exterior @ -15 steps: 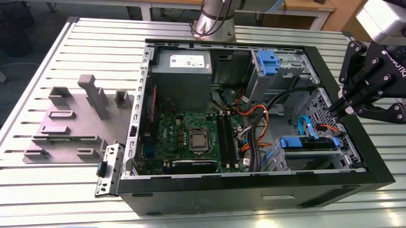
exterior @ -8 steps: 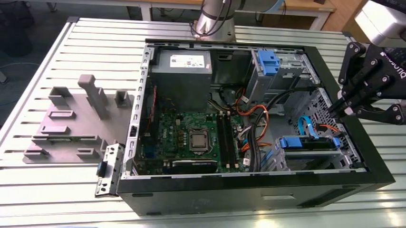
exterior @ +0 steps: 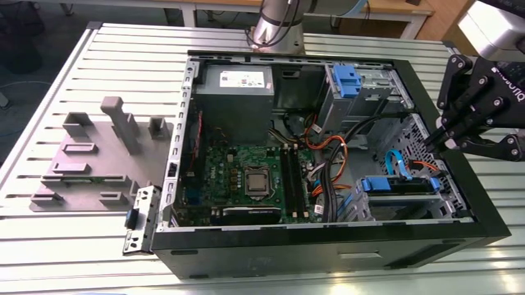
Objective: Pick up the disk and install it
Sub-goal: 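Insert the second disk wire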
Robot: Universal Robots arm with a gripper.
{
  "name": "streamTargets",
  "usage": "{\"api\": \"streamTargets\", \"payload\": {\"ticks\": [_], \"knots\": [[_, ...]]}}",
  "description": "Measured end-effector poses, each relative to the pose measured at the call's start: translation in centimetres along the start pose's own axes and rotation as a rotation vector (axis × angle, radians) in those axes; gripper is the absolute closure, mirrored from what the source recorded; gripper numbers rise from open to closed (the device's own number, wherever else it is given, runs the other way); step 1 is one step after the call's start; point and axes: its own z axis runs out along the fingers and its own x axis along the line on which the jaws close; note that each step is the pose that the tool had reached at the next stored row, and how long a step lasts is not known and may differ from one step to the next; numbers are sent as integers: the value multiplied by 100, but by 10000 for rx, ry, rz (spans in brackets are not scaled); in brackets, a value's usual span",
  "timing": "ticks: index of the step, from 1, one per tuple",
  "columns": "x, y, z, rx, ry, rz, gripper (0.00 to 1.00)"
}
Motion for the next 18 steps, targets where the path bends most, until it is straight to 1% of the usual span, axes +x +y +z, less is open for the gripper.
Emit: {"api": "streamTargets", "payload": {"ticks": [2, 4, 9, 14, 18], "knots": [[1, -1, 13, 0, -3, 3, 84], [4, -19, 29, 1, -3, 6, 84], [13, -126, 84, 2, -2, 29, 84], [15, -154, 109, 3, -2, 31, 84], [21, -193, 172, 4, -2, 38, 84]]}}
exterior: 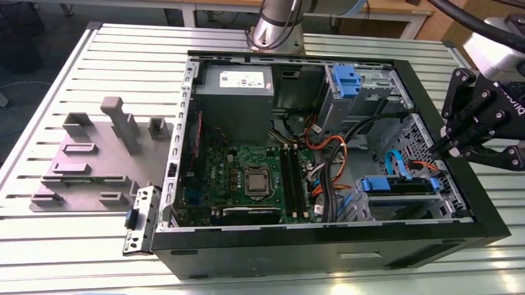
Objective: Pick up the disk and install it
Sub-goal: 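Insert the second disk wire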
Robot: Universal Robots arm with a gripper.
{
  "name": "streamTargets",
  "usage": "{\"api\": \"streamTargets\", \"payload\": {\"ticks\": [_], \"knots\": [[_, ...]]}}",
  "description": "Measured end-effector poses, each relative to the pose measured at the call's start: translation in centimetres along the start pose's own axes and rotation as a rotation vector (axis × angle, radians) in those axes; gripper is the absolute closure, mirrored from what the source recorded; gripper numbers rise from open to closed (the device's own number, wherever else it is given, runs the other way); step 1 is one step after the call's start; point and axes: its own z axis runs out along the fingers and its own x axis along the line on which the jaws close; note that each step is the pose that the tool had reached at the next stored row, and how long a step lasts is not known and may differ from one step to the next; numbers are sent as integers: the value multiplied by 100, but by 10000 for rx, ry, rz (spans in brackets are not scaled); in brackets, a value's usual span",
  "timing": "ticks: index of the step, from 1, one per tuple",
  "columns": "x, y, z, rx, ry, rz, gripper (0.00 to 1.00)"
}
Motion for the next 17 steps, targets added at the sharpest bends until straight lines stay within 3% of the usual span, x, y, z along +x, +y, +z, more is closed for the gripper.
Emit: {"api": "streamTargets", "payload": {"ticks": [7, 17], "knots": [[11, -161, 79, 3, -2, 31, 84], [16, -168, 88, 4, -2, 44, 82]]}}
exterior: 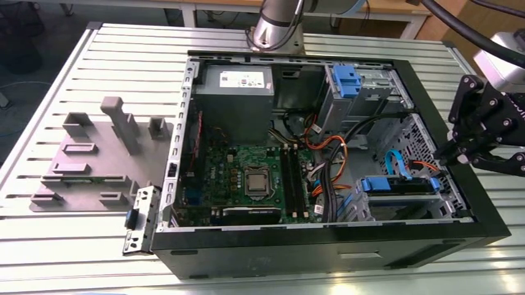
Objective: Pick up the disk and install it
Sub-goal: 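Insert the second disk wire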
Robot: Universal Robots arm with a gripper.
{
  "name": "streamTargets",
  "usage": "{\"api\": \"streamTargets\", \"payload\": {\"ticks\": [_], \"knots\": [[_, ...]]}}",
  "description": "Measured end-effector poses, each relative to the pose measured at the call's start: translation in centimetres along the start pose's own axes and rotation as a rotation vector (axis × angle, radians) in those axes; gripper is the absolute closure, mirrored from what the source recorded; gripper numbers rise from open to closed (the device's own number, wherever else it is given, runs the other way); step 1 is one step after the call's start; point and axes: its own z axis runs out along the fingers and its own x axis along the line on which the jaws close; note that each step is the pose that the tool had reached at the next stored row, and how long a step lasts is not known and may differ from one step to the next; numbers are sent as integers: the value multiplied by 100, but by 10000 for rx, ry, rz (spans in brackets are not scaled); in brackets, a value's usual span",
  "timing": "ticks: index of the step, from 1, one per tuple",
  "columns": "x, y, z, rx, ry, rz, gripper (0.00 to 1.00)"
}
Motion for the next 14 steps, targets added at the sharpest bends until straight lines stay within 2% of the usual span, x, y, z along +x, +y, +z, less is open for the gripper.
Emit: {"api": "streamTargets", "payload": {"ticks": [1, 2, 4, 7, 8, 14], "knots": [[0, 0, 0, 0, -1, 0, 77], [1, 0, 0, 0, 0, 0, 77], [2, 0, 0, 0, 0, 0, 65], [3, 0, 0, 0, 0, 1, 59], [3, 0, 0, 0, 0, 1, 53], [13, -8, 95, 0, 0, 1, 53]]}}
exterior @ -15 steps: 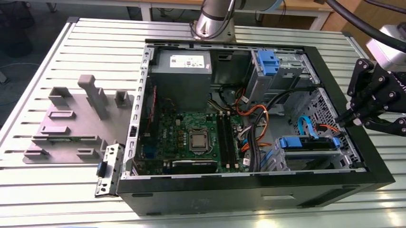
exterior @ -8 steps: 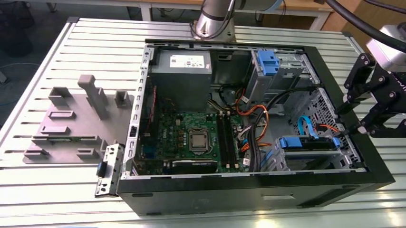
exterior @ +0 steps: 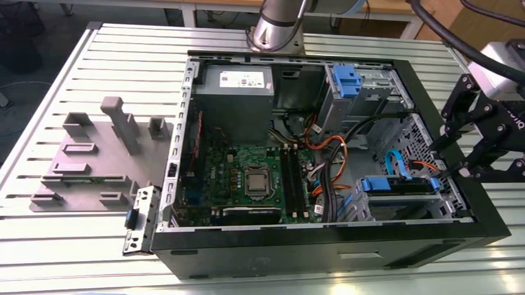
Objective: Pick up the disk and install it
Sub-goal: 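Insert the second disk wire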
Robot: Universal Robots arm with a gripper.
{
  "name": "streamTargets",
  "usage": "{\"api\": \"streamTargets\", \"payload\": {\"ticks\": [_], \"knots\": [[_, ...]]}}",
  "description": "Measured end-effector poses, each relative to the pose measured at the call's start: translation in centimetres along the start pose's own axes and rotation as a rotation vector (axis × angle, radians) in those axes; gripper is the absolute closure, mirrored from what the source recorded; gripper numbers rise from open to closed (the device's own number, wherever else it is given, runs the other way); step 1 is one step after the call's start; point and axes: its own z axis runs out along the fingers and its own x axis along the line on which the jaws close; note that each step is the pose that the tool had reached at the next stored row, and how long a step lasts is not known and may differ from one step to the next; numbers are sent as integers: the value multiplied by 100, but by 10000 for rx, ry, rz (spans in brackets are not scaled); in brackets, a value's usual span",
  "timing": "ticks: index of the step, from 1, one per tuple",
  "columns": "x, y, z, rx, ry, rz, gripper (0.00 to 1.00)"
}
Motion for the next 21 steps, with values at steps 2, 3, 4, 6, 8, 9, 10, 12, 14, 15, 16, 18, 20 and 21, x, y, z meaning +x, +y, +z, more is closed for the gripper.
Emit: {"api": "streamTargets", "payload": {"ticks": [2, 3, 4, 6, 8, 9, 10, 12, 14, 15, 16, 18, 20, 21], "knots": [[4, -2, 36, 0, 0, 1, 53], [5, -3, 52, 0, -1, 0, 53], [6, -4, 62, 0, 2, 0, 53], [8, -5, 79, 0, 11, 0, 53], [11, -7, 109, -1, 11, 1, 53], [13, -9, 128, -1, 12, 0, 53], [14, -10, 142, -1, 15, 1, 53], [15, -13, 155, -1, 22, 0, 53], [15, -14, 167, 0, 20, 1, 53], [17, -15, 185, -1, 18, 1, 53], [18, -16, 201, 0, 20, 2, 53], [18, -17, 207, -1, 24, 1, 53], [19, -17, 208, -1, 26, 1, 53], [19, -17, 208, -1, 26, 1, 53]]}}
